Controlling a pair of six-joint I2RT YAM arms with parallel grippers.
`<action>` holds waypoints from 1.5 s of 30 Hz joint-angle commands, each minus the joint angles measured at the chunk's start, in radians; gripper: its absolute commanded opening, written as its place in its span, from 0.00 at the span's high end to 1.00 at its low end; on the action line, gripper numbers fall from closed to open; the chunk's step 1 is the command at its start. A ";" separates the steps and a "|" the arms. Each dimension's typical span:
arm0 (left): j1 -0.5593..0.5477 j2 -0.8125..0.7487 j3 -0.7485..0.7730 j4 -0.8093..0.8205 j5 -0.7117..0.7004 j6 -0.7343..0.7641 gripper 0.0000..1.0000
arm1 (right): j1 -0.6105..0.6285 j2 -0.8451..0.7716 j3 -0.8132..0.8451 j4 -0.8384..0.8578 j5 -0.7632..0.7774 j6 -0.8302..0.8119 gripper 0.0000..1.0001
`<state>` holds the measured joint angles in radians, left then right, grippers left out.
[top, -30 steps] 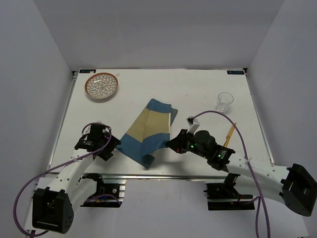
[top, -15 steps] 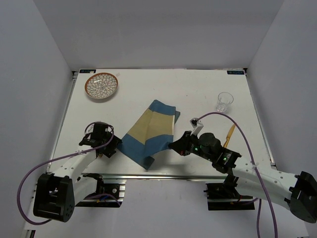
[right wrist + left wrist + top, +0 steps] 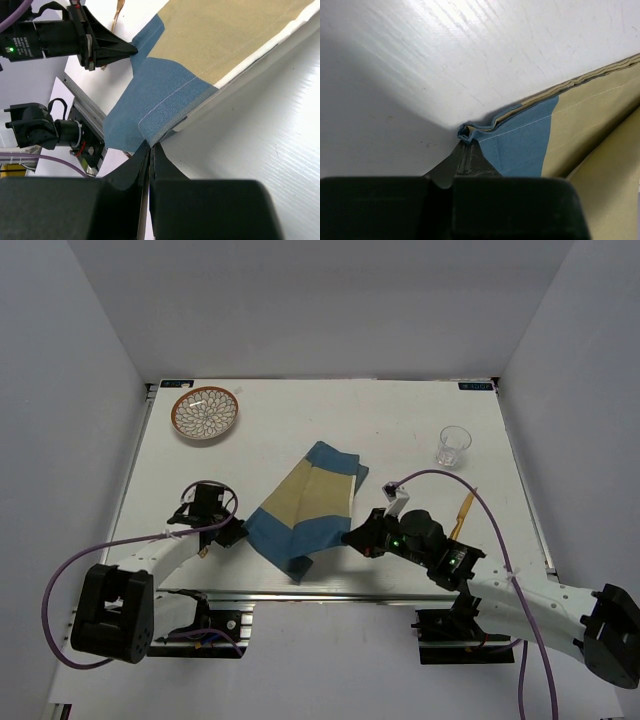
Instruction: Set the dinner table for one person
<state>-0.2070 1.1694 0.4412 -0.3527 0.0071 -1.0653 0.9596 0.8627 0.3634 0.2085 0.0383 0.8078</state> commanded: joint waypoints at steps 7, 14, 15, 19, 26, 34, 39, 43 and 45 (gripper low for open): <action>-0.006 -0.112 0.301 -0.092 0.015 0.169 1.00 | -0.077 0.051 0.288 -0.258 0.102 -0.154 1.00; 0.014 -0.060 0.853 -0.331 -0.136 0.160 1.00 | -0.202 -0.005 0.731 -0.644 0.376 -0.292 1.00; 0.014 -0.066 0.945 -0.365 -0.148 0.150 1.00 | -0.203 -0.008 0.780 -0.725 0.405 -0.294 1.00; 0.014 -0.108 1.082 -0.387 -0.168 0.055 1.00 | -0.222 0.007 1.000 -0.822 0.503 -0.332 1.00; 0.014 -0.030 1.119 -0.338 -0.153 -0.061 1.00 | -0.304 0.250 1.169 -0.854 0.534 -0.389 1.00; 0.014 0.271 1.413 -0.232 -0.079 0.076 1.00 | -0.608 0.605 1.518 -0.817 0.091 -0.464 1.00; 0.023 0.430 1.708 -0.206 -0.027 0.180 1.00 | -0.734 0.759 1.792 -0.827 -0.142 -0.489 1.00; 0.023 0.327 1.554 -0.036 -0.010 0.203 1.00 | -0.783 0.757 1.720 -0.807 -0.230 -0.506 1.00; 0.023 0.242 1.320 0.059 -0.012 0.212 1.00 | -0.795 0.708 1.525 -0.717 -0.259 -0.501 1.00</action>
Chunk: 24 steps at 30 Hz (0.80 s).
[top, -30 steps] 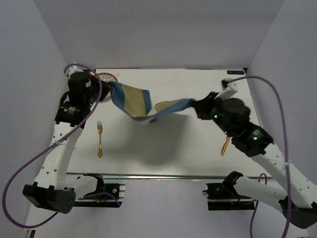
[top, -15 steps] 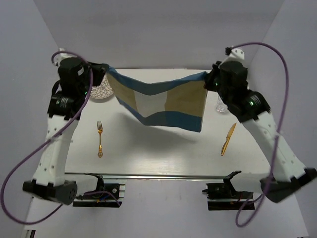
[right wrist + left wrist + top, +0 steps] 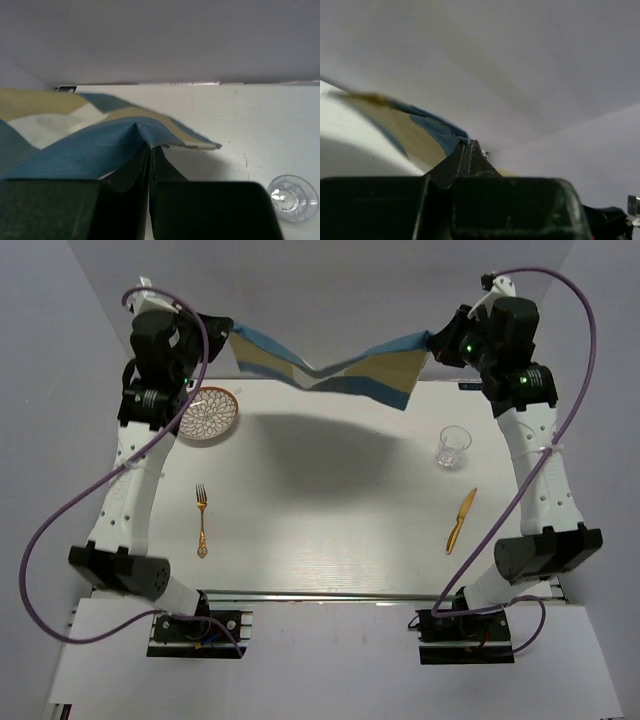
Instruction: Set the dinner table for one person
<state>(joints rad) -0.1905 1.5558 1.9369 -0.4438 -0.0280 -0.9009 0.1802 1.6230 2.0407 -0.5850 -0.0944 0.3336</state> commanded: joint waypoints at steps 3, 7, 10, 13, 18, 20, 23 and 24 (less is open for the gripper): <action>-0.015 -0.293 -0.472 0.255 0.019 0.034 1.00 | -0.038 -0.164 -0.442 0.221 -0.157 -0.001 1.00; -0.015 -0.443 -0.839 0.324 0.094 -0.026 1.00 | -0.047 -0.312 -0.748 0.339 -0.156 0.047 1.00; -0.015 -0.557 -1.103 0.297 0.077 -0.090 0.65 | -0.047 -0.421 -1.012 0.437 -0.175 0.099 0.95; -0.015 -0.684 -1.272 0.175 0.044 -0.116 0.24 | -0.045 -0.530 -1.250 0.496 -0.195 0.148 0.40; -0.015 -0.885 -1.310 -0.027 -0.110 -0.095 0.02 | -0.028 -0.629 -1.413 0.531 -0.228 0.173 0.11; -0.015 -0.879 -1.256 -0.016 -0.122 -0.069 0.02 | -0.016 -0.586 -1.377 0.537 -0.252 0.159 0.11; -0.015 -0.714 -1.123 0.034 -0.024 -0.026 0.02 | 0.036 -0.422 -1.242 0.513 -0.225 0.136 0.11; -0.015 -0.653 -1.089 0.060 0.015 -0.015 0.02 | 0.045 -0.293 -1.187 0.481 -0.213 0.107 0.11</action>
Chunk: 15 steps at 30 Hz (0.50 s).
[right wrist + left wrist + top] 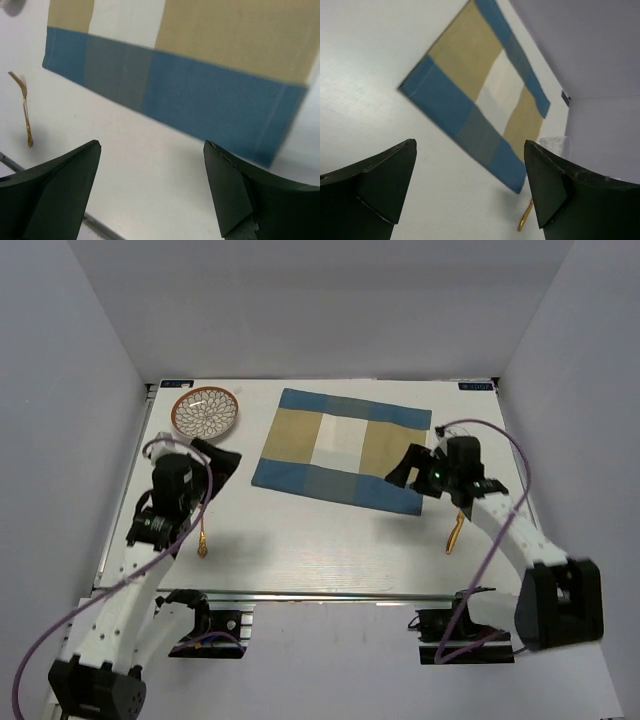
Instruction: Set the dinner table for one person
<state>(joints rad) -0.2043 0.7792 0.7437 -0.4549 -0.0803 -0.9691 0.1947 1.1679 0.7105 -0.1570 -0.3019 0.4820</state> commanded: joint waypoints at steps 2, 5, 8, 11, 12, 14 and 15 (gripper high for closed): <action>-0.010 0.343 0.176 0.145 0.192 0.096 0.02 | 0.073 0.292 0.257 -0.074 0.078 -0.063 0.11; -0.047 0.677 0.474 0.098 0.272 0.176 0.02 | 0.113 0.484 0.421 -0.197 0.269 -0.034 0.11; -0.081 0.934 0.647 0.016 0.292 0.233 0.02 | 0.141 0.555 0.471 -0.243 0.414 0.024 0.11; -0.093 1.109 0.804 -0.043 0.277 0.250 0.02 | 0.152 0.550 0.416 -0.225 0.437 0.075 0.11; -0.105 1.147 0.856 -0.066 0.271 0.250 0.02 | 0.155 0.547 0.385 -0.223 0.438 0.101 0.11; -0.119 1.235 0.878 -0.073 0.264 0.237 0.02 | 0.167 0.538 0.347 -0.204 0.423 0.121 0.11; -0.119 1.274 0.884 -0.077 0.252 0.225 0.02 | 0.175 0.535 0.302 -0.156 0.408 0.122 0.11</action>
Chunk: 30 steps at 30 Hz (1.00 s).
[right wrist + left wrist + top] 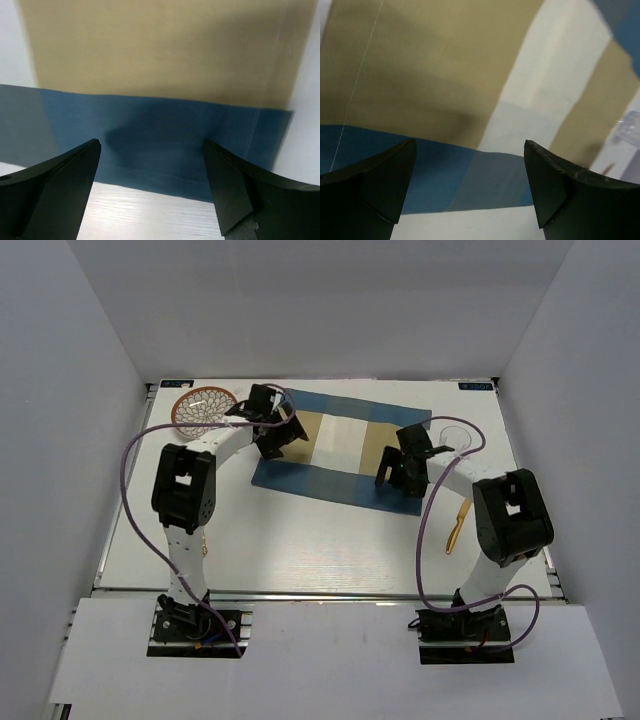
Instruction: Set the dinner table for one person
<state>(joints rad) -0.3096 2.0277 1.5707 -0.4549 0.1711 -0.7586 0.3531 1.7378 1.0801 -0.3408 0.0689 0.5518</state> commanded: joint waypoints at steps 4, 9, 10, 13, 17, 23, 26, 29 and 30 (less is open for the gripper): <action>-0.048 0.071 -0.016 -0.131 -0.129 -0.086 0.02 | 0.017 0.044 -0.018 -0.004 0.061 0.021 0.11; -0.080 0.014 -0.274 -0.120 -0.310 -0.240 0.02 | 0.007 0.181 0.112 -0.092 0.150 -0.042 0.11; -0.080 0.005 -0.337 -0.125 -0.343 -0.272 0.02 | 0.001 0.193 0.127 -0.113 0.179 -0.050 0.11; -0.080 -0.061 -0.418 -0.110 -0.367 -0.300 0.02 | 0.000 0.239 0.188 -0.145 0.199 -0.079 0.11; -0.080 -0.121 -0.453 -0.091 -0.392 -0.271 0.02 | 0.006 0.230 0.181 -0.150 0.201 -0.061 0.11; -0.060 -0.077 -0.313 -0.172 -0.433 -0.176 0.02 | 0.010 0.177 0.078 -0.084 0.152 -0.016 0.11; -0.060 -0.028 -0.244 -0.206 -0.444 -0.159 0.02 | 0.014 0.172 0.043 -0.066 0.132 0.003 0.11; -0.051 0.020 -0.184 -0.218 -0.447 -0.150 0.02 | 0.023 0.158 0.000 -0.035 0.103 0.028 0.11; -0.051 0.034 -0.160 -0.223 -0.444 -0.147 0.02 | 0.026 0.151 -0.014 -0.030 0.108 0.036 0.11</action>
<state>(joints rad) -0.3882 1.9881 1.3926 -0.5999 -0.1951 -0.9504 0.3717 1.8530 1.1545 -0.2668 0.2123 0.5381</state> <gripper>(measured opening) 0.978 0.889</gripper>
